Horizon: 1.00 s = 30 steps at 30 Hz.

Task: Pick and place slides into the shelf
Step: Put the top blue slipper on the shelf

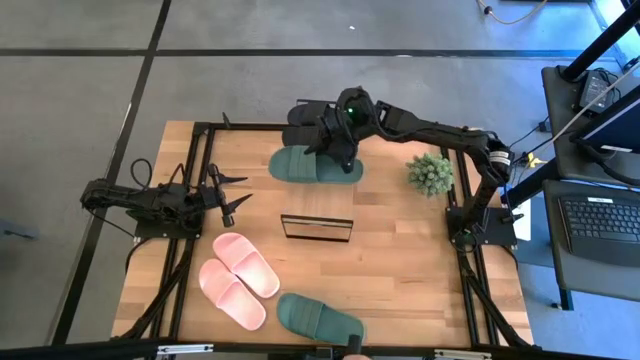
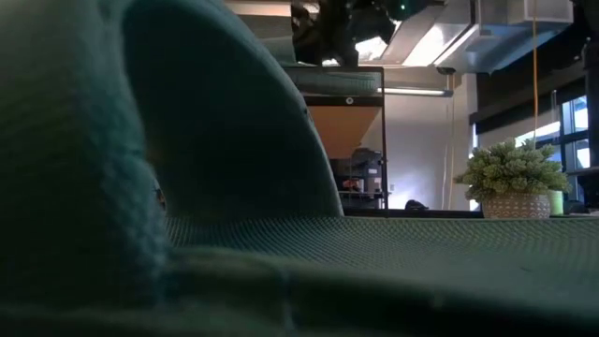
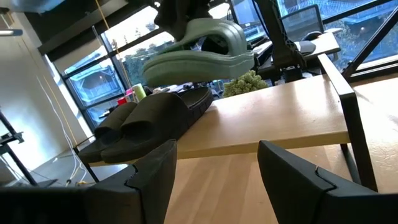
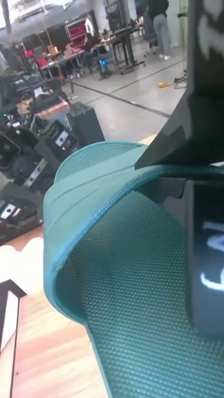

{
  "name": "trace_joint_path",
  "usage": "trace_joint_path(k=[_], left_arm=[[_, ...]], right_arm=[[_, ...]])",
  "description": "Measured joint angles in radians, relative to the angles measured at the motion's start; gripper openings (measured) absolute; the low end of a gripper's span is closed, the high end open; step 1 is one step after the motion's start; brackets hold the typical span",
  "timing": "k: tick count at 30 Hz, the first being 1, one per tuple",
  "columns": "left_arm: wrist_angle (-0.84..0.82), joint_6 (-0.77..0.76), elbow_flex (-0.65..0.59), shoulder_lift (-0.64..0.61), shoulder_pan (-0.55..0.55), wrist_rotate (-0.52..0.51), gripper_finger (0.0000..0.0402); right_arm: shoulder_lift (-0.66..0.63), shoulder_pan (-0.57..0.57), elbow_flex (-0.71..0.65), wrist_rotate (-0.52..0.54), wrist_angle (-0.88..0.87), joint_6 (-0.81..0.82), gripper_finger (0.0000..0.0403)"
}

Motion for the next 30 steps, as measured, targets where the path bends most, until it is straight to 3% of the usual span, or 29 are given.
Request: trace_joint_path(k=[12,30], left_arm=[[0.0,0.0,0.0,0.0,0.0,0.0,0.0217],[0.0,0.0,0.0,0.0,0.0,0.0,0.0217]], right_arm=[[0.0,-0.001,-0.119,-0.006,0.111,0.125,0.0013],[0.0,-0.056,-0.225,-0.012,0.234,0.126,0.0013]])
